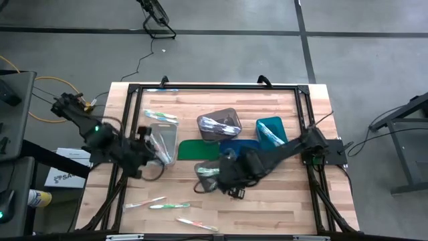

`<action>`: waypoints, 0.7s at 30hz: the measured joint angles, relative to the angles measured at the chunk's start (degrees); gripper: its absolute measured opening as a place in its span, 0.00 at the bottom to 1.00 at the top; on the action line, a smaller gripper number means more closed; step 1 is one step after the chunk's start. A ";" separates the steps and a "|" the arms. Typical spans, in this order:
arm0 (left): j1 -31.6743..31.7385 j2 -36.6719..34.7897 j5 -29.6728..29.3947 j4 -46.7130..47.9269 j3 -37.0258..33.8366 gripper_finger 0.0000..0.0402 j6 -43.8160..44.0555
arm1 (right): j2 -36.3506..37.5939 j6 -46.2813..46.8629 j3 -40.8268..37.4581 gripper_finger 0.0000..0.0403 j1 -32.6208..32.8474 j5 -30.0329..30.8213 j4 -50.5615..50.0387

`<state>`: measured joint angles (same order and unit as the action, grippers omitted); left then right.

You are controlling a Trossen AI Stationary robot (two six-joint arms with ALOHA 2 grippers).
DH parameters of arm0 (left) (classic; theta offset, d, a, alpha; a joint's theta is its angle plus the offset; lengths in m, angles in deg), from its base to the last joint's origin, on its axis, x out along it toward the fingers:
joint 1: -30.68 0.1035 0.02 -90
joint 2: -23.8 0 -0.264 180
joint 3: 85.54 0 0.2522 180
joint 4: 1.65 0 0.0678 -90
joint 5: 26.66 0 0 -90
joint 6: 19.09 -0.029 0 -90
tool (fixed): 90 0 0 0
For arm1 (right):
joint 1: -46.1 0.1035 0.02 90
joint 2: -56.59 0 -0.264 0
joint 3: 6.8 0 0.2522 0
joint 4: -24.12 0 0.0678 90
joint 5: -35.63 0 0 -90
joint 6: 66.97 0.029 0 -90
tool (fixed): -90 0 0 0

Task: Pick & Place Toothbrushes
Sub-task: Put the orange toothbrush into the gray bin

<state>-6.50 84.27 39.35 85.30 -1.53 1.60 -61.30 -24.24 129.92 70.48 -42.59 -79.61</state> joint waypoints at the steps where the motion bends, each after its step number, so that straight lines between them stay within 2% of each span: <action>1: -1.28 -0.54 0.90 -1.74 -2.58 0.25 2.19 | 0.71 1.06 0.00 0.45 0.98 1.37 -0.06; 6: -7.14 -0.41 7.87 -8.72 -13.07 0.25 12.25 | 3.57 6.08 0.00 0.44 5.37 7.83 -0.03; 10: -10.25 1.14 13.93 -14.59 -19.25 0.25 17.95 | 6.00 10.72 0.00 0.42 8.47 10.00 -0.05; 15: -12.97 3.46 19.34 -20.88 -24.22 0.25 22.03 | 7.13 16.03 0.00 0.40 12.91 12.00 -0.07; 21: -15.44 7.71 22.02 -24.54 -26.29 0.26 26.06 | 7.11 22.09 0.00 0.40 18.64 13.86 -0.05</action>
<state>-21.94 91.98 61.37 60.76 -27.82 27.65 -54.20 -2.15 129.92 89.12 -28.74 -79.66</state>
